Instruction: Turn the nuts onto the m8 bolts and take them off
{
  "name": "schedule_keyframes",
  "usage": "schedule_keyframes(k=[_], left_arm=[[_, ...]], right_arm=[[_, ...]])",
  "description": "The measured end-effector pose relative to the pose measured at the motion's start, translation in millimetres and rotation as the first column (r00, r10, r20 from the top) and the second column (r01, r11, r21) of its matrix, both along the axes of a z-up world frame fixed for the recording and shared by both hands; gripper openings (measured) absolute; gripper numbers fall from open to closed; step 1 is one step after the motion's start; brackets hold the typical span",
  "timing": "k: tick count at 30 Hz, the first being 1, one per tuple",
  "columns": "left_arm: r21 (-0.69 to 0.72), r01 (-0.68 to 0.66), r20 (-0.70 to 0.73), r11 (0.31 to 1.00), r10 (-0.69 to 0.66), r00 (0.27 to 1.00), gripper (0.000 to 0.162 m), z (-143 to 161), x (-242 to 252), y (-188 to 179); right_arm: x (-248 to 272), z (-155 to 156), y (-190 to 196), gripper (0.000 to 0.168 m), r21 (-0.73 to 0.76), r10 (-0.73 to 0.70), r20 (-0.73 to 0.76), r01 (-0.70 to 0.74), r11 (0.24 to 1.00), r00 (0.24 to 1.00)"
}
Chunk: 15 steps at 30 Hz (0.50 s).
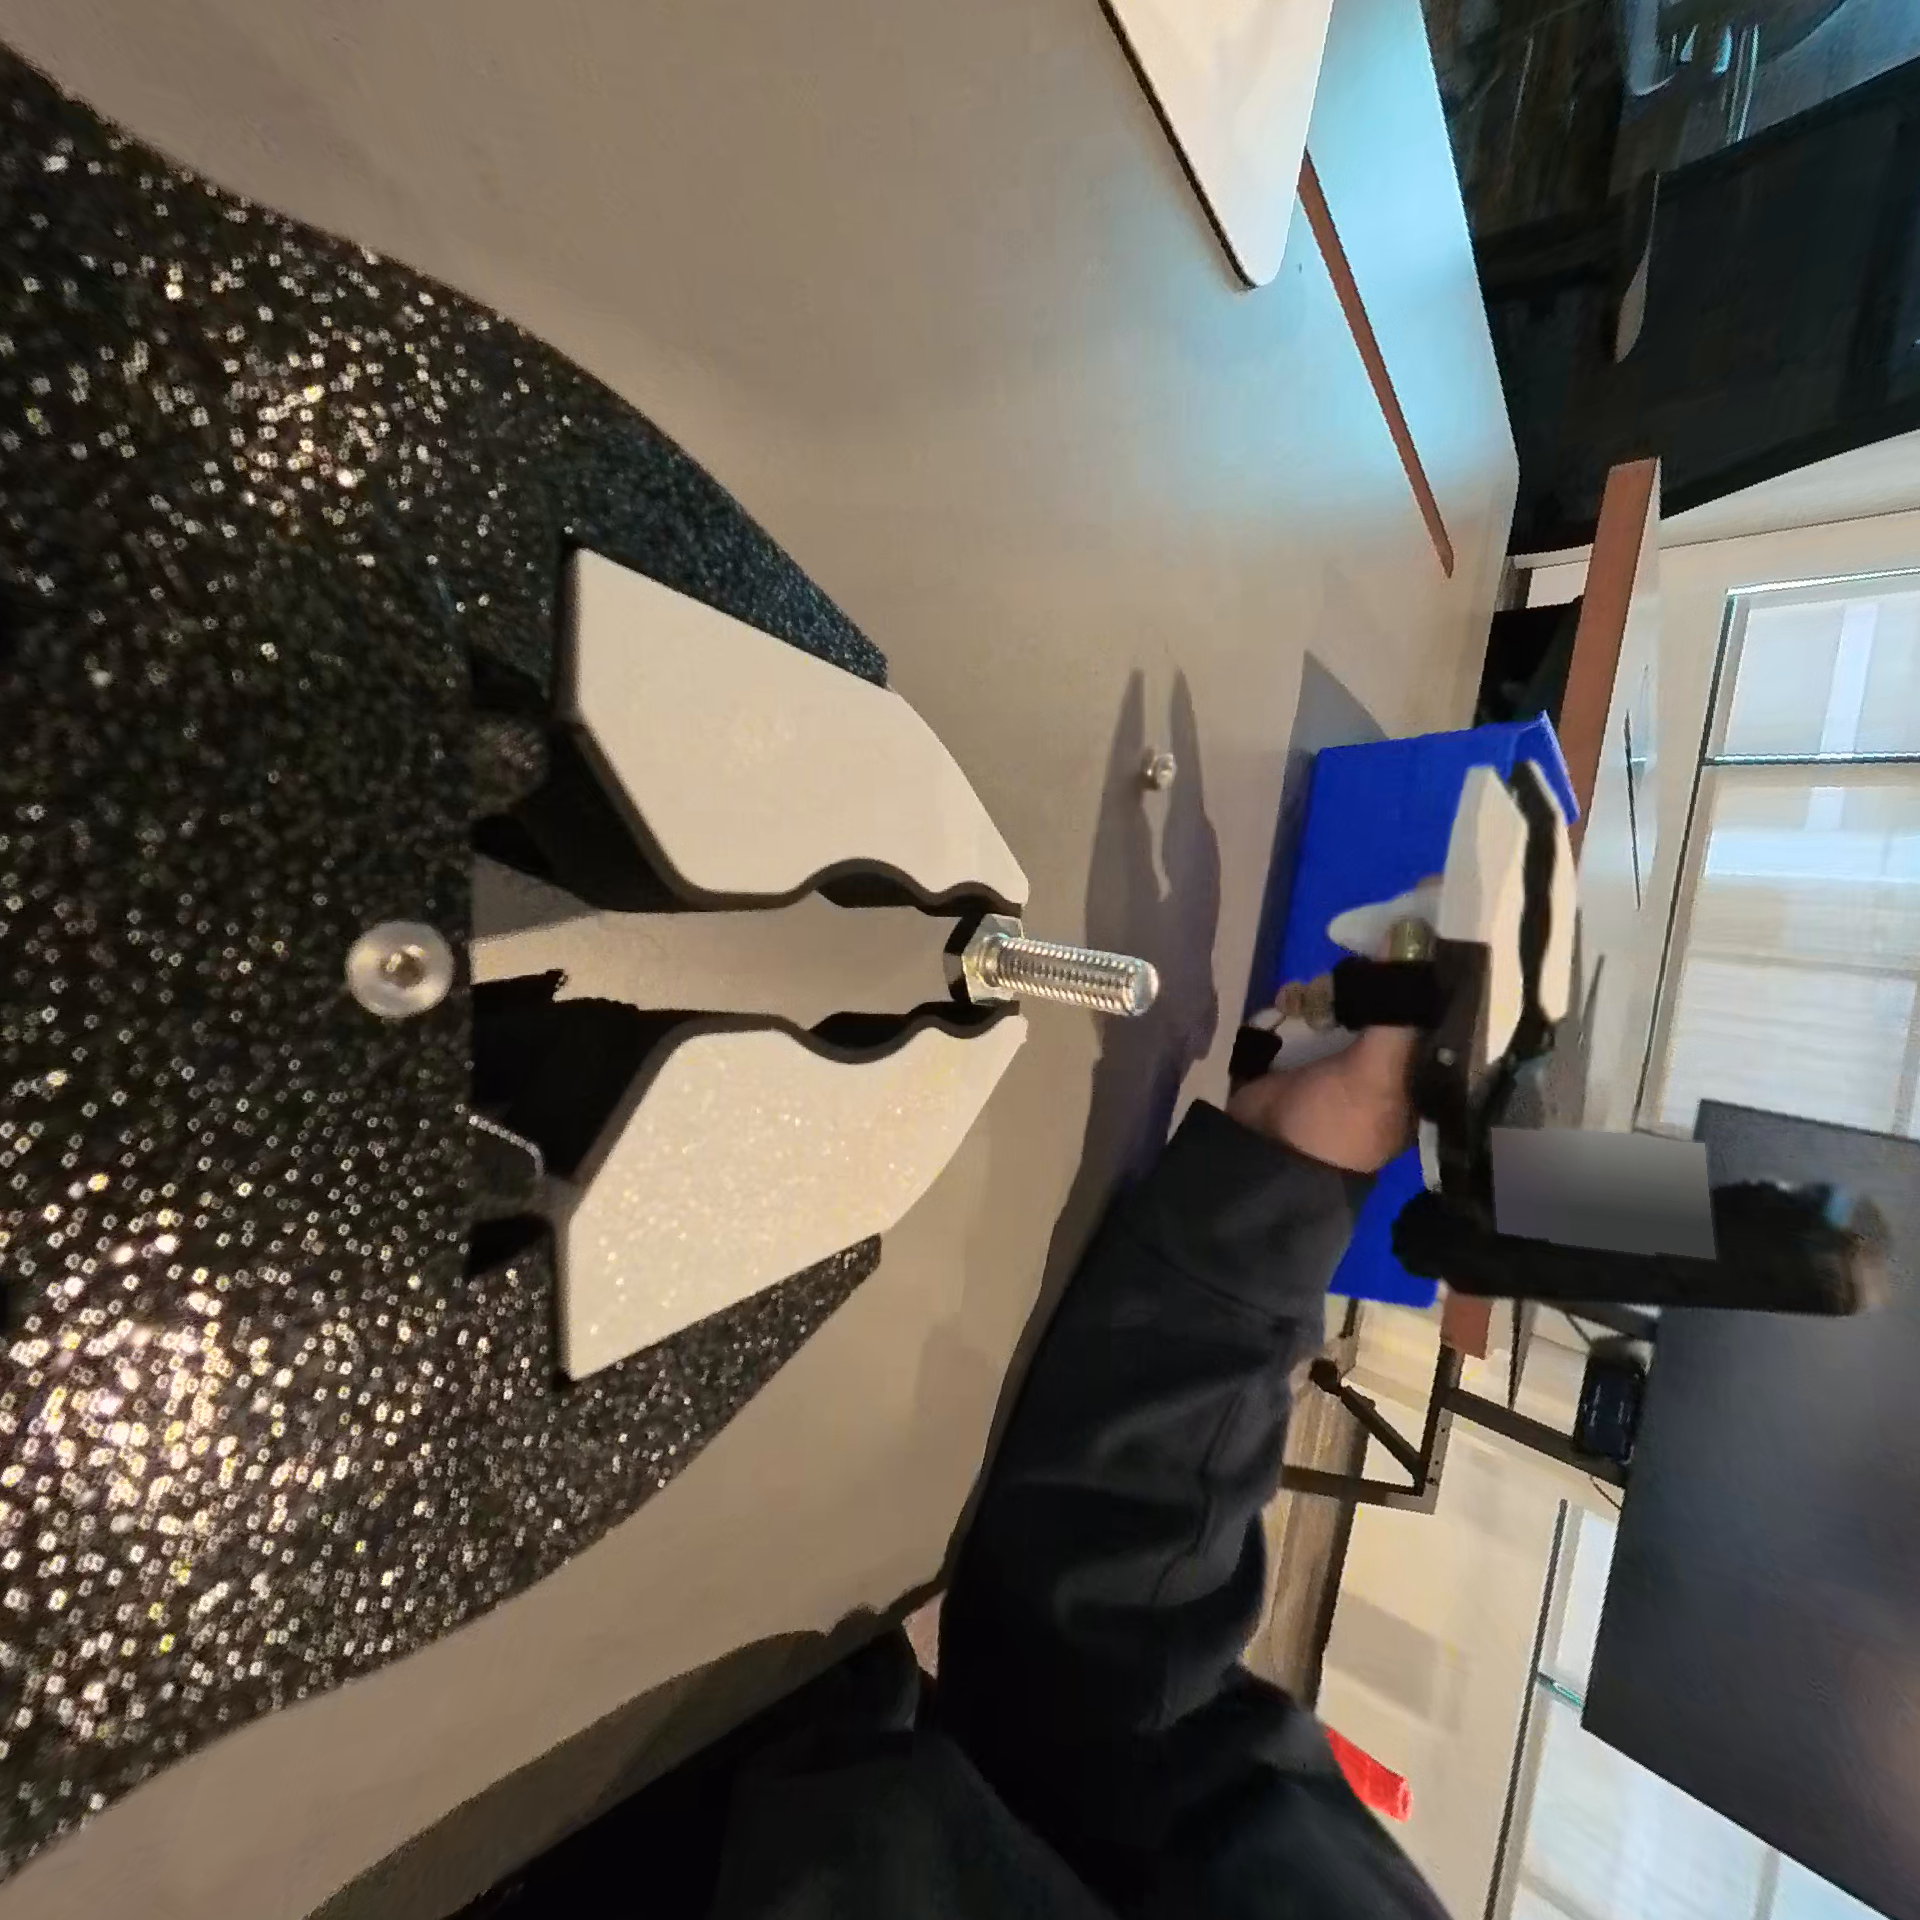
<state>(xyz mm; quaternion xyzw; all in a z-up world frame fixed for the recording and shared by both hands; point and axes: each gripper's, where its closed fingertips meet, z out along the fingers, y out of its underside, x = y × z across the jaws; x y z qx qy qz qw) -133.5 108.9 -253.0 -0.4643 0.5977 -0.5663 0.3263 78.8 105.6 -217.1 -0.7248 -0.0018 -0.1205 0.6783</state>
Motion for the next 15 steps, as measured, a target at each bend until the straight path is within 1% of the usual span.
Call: schedule_keyframes(k=[1,2,4,6,7,11,15], left_arm=[[-0.002,-0.001,0.001,1.0,0.001,1.0,0.015,0.2,-0.1,0.3],[-0.004,-0.002,0.002,1.0,0.002,1.0,0.015,0.3,0.0,0.6],[-0.005,-0.004,0.002,1.0,0.004,1.0,0.015,0.4,0.1,0.9],[0.0,-0.007,0.002,1.0,0.007,1.0,0.015,0.2,0.2,0.8],[0.004,-0.007,0.001,1.0,0.007,1.0,0.015,-0.1,0.3,0.5],[0.007,-0.006,0.001,1.0,0.006,1.0,0.015,-0.2,0.3,0.1],[0.0,-0.003,0.002,1.0,0.003,1.0,0.015,0.1,0.2,0.2]], right_arm=[[9.7,-4.0,-9.4,0.028,-0.016,-0.064,-0.012,0.064,0.998,0.998],[14.0,-12.2,-16.1,0.029,-0.057,-0.091,-0.026,0.089,0.994,0.996],[3.2,-37.5,-18.9,0.03,-0.179,-0.024,-0.098,0.006,0.984,0.995],[-13.8,-65.1,-15.4,0.032,-0.304,0.05,-0.201,-0.111,0.946,0.978],[-18.3,-76.1,-13.5,0.032,-0.365,0.059,-0.218,-0.137,0.921,0.974],[-36.6,-95.1,-4.2,0.03,-0.481,0.131,-0.159,-0.192,0.856,0.979],[-51.6,-100.3,4.6,0.029,-0.512,0.192,-0.164,-0.25,0.822,0.968]])
